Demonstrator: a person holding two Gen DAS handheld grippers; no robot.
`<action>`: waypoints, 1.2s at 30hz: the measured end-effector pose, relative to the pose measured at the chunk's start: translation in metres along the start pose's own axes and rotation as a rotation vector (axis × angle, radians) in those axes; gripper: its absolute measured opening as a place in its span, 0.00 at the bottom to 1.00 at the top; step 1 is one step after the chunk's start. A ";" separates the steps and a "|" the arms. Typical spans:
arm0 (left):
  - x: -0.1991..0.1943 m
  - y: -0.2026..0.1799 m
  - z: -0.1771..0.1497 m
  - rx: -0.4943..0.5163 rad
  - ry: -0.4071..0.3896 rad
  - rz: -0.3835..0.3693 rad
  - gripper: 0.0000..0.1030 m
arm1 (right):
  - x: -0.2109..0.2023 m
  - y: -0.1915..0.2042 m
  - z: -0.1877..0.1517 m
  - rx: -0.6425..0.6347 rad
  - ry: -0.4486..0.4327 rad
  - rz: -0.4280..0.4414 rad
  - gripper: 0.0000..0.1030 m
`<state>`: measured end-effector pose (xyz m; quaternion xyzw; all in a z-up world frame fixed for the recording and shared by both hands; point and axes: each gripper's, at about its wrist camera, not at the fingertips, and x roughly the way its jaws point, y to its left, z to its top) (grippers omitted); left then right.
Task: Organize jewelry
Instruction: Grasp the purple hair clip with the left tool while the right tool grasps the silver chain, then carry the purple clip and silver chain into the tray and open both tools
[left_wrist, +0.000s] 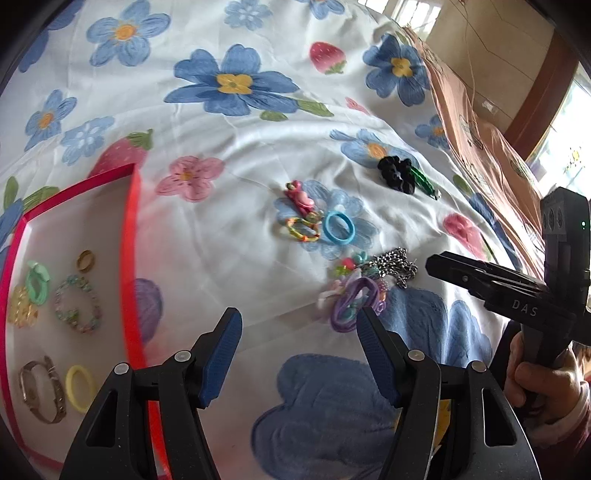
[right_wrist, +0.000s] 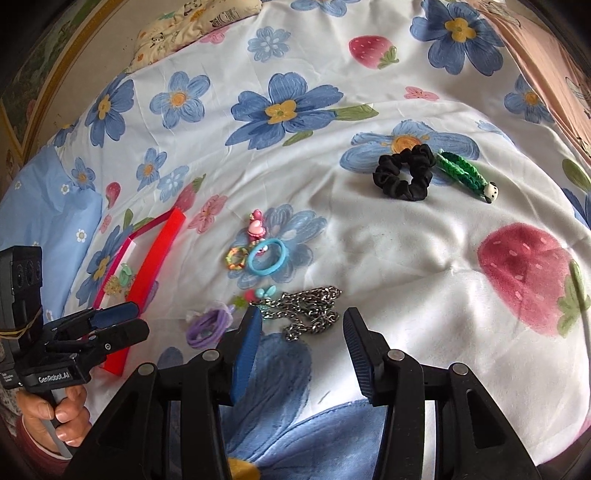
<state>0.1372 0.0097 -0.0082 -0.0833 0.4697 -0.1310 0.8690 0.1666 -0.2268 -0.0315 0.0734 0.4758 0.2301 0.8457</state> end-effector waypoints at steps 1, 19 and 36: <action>0.006 -0.002 0.002 0.008 0.008 -0.001 0.62 | 0.002 -0.001 0.000 -0.003 0.002 -0.005 0.46; 0.061 -0.022 0.010 0.085 0.082 -0.042 0.12 | 0.047 0.018 -0.003 -0.193 0.070 -0.163 0.32; -0.011 0.016 -0.003 -0.008 -0.041 -0.028 0.10 | 0.003 0.037 0.021 -0.095 -0.067 0.032 0.11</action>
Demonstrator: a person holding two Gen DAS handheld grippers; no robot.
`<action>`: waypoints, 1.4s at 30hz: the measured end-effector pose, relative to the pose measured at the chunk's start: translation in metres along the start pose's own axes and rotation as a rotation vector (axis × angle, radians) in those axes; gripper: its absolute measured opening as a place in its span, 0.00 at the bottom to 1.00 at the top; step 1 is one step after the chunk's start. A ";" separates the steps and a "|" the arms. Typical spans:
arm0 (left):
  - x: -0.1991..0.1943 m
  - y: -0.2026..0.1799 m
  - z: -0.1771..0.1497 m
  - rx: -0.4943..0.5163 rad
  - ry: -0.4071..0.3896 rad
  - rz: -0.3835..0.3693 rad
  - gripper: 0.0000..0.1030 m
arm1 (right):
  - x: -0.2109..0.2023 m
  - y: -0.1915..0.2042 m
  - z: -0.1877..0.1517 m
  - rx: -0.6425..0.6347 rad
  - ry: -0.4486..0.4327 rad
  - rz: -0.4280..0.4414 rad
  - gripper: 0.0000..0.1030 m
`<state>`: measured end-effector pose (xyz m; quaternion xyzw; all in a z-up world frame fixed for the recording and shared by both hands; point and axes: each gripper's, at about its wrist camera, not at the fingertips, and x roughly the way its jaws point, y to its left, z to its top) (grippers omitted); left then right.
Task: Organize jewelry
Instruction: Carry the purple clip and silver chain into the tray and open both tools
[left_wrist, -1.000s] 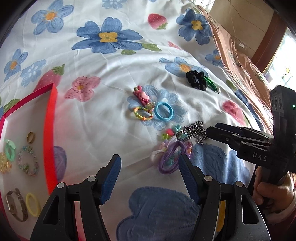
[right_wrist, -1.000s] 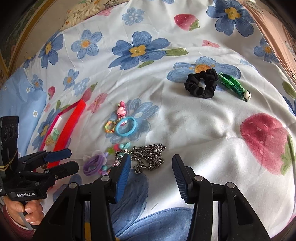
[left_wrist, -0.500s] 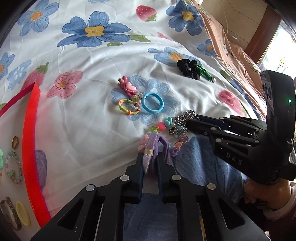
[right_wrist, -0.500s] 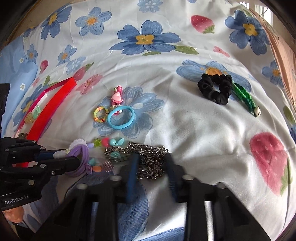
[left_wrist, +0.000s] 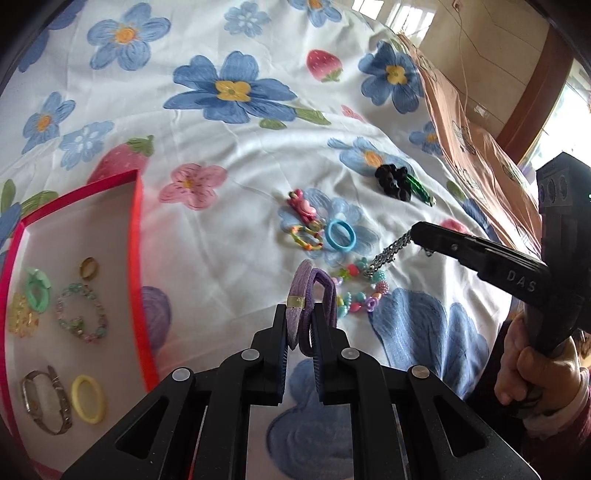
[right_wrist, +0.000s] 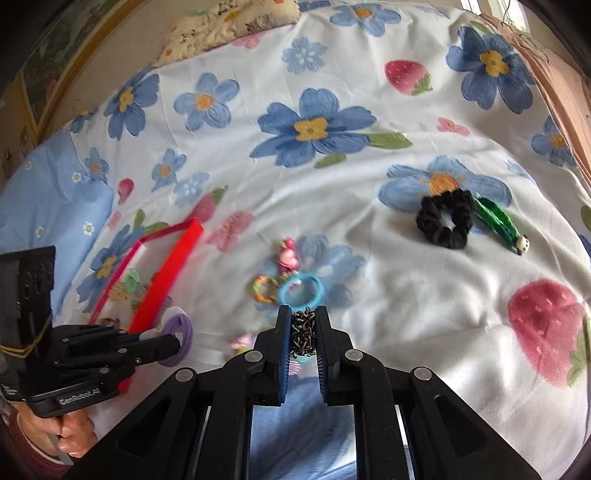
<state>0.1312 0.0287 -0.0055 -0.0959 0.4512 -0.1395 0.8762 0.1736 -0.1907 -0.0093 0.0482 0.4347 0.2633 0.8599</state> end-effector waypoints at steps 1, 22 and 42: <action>-0.006 0.004 -0.002 -0.009 -0.009 0.007 0.10 | -0.002 0.004 0.003 -0.002 -0.007 0.009 0.11; -0.091 0.086 -0.038 -0.203 -0.122 0.104 0.10 | -0.007 0.101 0.031 -0.136 -0.059 0.154 0.11; -0.147 0.149 -0.091 -0.379 -0.146 0.211 0.10 | 0.023 0.210 0.017 -0.282 0.012 0.334 0.11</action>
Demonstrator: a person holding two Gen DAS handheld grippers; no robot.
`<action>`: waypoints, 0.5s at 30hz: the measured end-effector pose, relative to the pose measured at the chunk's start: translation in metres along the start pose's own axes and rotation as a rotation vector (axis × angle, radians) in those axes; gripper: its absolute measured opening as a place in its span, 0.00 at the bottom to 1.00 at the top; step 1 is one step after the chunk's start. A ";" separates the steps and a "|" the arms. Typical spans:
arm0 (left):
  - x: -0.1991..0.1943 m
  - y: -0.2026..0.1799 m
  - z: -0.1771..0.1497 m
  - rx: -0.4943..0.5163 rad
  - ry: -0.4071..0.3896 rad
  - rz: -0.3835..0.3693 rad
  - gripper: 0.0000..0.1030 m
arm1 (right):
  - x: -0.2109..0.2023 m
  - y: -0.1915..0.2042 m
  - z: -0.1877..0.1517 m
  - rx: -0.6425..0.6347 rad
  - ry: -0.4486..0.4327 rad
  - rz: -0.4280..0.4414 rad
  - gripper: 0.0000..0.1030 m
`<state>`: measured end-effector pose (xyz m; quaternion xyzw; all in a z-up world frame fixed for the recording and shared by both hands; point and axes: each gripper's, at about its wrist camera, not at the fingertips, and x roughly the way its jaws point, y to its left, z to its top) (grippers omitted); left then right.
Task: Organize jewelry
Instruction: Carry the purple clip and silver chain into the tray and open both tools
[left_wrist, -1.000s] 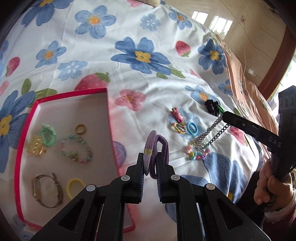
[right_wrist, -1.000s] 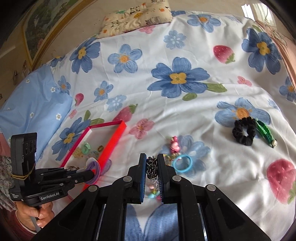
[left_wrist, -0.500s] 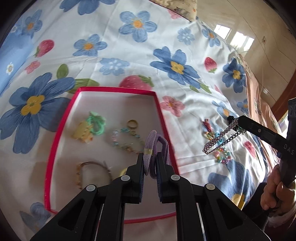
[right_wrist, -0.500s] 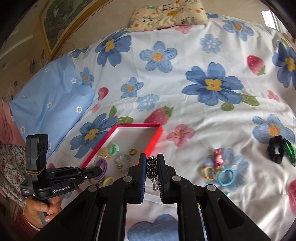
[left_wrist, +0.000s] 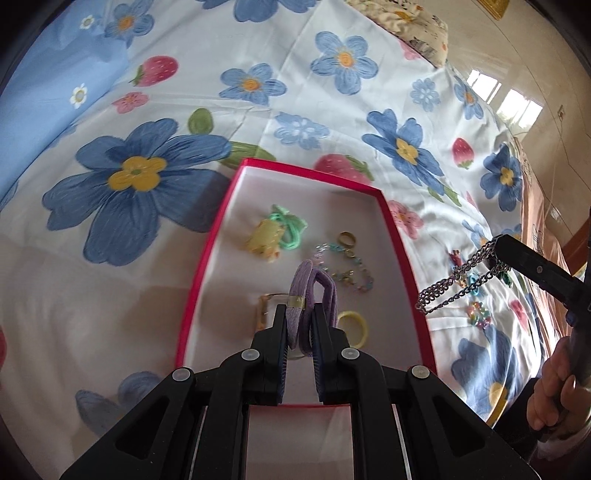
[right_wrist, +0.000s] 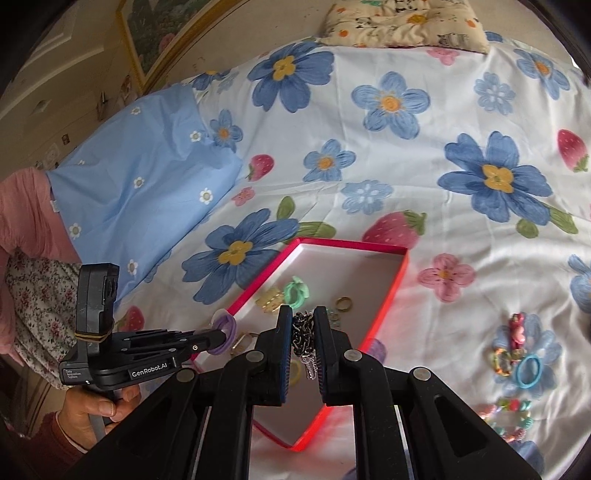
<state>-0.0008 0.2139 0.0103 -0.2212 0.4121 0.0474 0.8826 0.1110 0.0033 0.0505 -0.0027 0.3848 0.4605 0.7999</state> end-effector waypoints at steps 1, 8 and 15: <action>-0.001 0.003 -0.001 -0.007 0.001 0.004 0.10 | 0.003 0.002 -0.001 -0.002 0.005 0.006 0.11; 0.001 0.026 -0.009 -0.059 0.026 0.037 0.10 | 0.030 0.016 -0.012 -0.016 0.064 0.034 0.11; 0.018 0.035 -0.012 -0.086 0.066 0.060 0.11 | 0.057 0.016 -0.029 -0.014 0.131 0.034 0.11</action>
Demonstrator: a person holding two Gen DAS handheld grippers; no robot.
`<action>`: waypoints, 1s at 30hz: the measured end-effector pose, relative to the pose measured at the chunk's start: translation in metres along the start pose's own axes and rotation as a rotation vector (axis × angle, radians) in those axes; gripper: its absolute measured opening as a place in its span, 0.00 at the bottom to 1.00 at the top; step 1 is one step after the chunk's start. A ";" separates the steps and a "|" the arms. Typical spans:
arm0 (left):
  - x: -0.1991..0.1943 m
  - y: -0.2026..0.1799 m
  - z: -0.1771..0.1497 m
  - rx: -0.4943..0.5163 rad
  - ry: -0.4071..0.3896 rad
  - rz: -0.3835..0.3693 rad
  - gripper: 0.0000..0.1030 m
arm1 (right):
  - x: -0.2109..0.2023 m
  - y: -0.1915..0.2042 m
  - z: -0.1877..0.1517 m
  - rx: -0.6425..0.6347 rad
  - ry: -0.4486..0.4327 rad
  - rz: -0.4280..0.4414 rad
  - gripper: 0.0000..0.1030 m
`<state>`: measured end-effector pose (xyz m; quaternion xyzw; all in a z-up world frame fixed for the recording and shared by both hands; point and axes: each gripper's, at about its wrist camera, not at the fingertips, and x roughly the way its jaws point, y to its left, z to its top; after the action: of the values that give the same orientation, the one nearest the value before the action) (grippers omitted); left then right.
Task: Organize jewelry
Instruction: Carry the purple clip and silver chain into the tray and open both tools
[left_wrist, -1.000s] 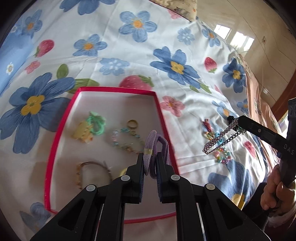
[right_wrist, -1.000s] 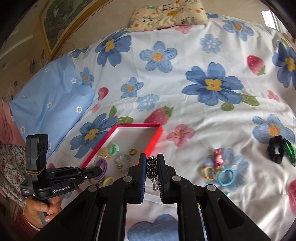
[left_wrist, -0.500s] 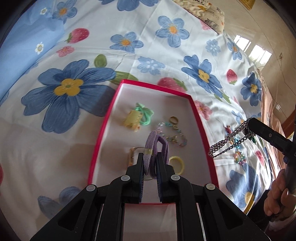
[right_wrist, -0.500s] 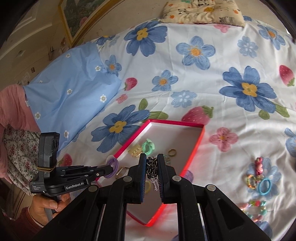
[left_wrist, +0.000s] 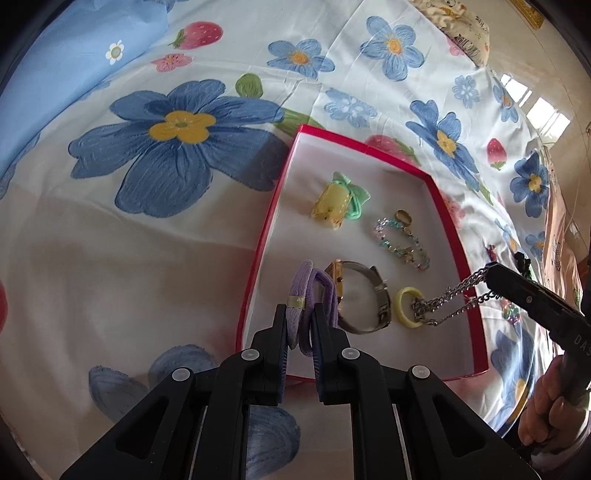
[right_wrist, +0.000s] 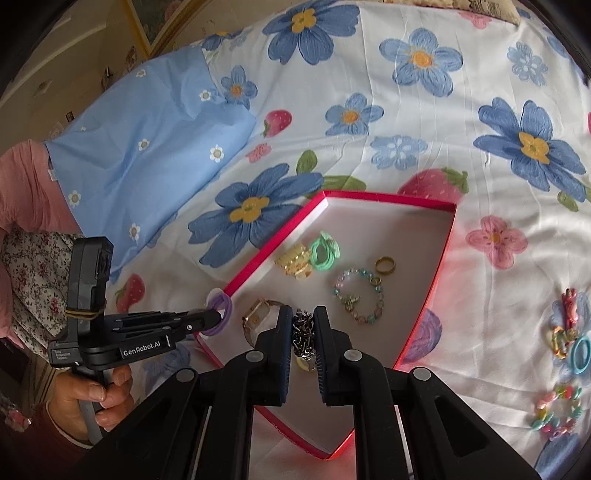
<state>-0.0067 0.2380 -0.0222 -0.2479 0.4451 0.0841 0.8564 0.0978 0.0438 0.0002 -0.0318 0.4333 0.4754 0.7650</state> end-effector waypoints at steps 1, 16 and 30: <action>0.003 0.000 0.000 -0.003 0.008 -0.001 0.11 | 0.003 -0.001 -0.002 0.001 0.009 -0.001 0.11; 0.021 -0.004 -0.001 0.006 0.030 0.035 0.17 | 0.045 -0.009 -0.025 -0.013 0.145 -0.034 0.11; 0.010 -0.010 -0.003 0.015 0.008 0.053 0.33 | 0.044 -0.006 -0.025 -0.008 0.145 -0.021 0.17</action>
<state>0.0005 0.2269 -0.0284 -0.2300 0.4557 0.1023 0.8538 0.0940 0.0597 -0.0477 -0.0736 0.4852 0.4654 0.7366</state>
